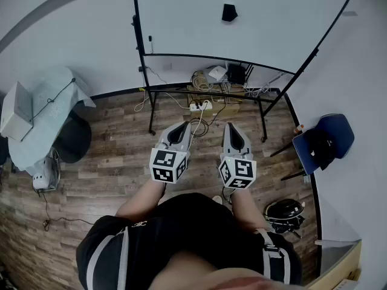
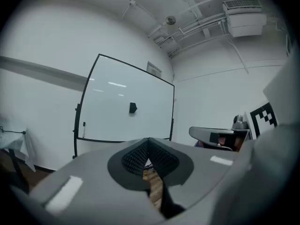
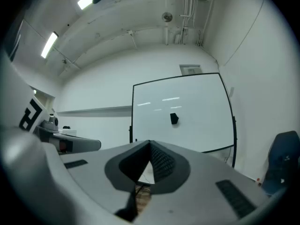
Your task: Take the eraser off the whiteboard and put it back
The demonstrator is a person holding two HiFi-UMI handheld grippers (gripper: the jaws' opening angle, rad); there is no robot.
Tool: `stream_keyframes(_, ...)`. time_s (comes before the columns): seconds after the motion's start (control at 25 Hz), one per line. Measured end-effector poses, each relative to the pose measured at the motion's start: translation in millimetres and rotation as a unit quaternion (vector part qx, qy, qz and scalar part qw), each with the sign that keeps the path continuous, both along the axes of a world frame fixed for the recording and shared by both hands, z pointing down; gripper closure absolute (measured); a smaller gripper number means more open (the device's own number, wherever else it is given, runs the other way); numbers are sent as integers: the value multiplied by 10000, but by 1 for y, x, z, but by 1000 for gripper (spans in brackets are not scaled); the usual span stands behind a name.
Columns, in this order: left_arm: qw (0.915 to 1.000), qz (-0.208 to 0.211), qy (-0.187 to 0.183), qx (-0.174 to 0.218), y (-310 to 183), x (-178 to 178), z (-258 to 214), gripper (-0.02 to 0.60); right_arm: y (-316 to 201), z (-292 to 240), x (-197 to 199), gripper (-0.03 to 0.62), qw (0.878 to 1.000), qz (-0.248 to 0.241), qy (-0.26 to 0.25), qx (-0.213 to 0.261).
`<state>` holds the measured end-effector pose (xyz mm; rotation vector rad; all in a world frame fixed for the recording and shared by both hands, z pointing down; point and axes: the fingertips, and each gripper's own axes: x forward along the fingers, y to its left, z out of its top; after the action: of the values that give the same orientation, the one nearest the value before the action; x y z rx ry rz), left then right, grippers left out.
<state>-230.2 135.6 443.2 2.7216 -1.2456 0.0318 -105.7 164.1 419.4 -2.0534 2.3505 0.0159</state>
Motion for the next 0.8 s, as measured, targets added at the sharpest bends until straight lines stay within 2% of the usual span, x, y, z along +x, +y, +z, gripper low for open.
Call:
stream_keyframes(0.44, 9999, -2, -131, 7, -13, 26, -3, 571, -15, -2, 18, 589, 10000, -72, -14, 19)
stream_keyframes(0.64, 9997, -76, -182, -137, -19, 43, 2, 571, -23, 3, 27, 589, 9990, -398, -192, -113)
stream_keyframes(0.8, 9993, -170, -225, -259, -25, 64, 6, 572, -27, 6, 48, 589, 9984, -489, -236, -182)
